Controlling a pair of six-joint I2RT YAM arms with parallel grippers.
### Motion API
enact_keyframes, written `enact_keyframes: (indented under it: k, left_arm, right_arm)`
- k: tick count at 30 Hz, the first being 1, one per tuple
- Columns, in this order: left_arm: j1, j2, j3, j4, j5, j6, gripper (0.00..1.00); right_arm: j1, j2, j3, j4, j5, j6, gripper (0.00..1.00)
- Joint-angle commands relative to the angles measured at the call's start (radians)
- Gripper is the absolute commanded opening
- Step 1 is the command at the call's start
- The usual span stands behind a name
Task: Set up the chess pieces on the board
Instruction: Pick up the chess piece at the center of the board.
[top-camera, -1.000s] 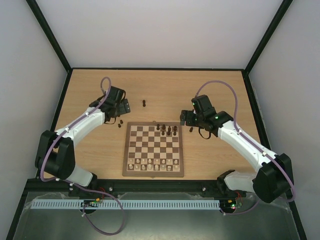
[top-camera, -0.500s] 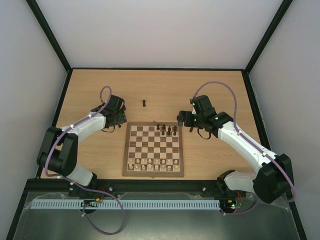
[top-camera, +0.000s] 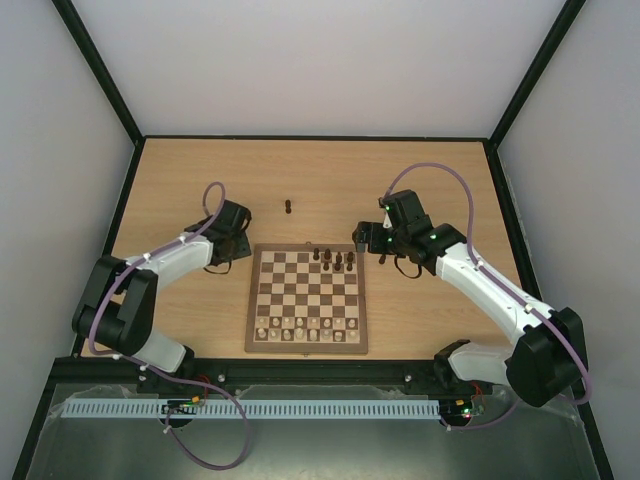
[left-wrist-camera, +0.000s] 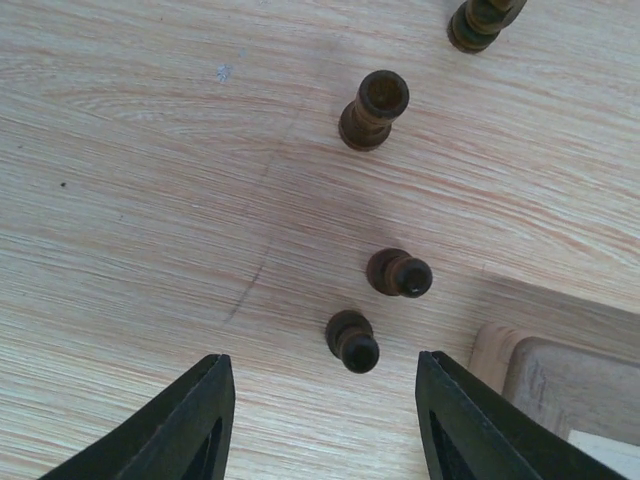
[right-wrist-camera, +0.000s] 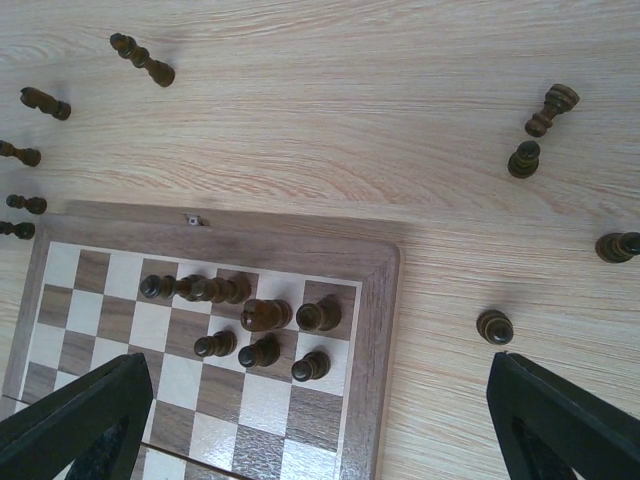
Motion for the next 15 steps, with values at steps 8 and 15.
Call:
enact_keyframes:
  k: [8, 15]
  left_arm:
    - [-0.006, 0.037, 0.005, 0.034, -0.006, 0.014, 0.34]
    - [-0.009, 0.047, 0.012, 0.035, -0.002, 0.020, 0.29]
  right_arm:
    - [-0.006, 0.002, -0.014, 0.000, -0.011, -0.013, 0.92]
    - [-0.007, 0.006, -0.014, 0.002, -0.015, -0.013, 0.92]
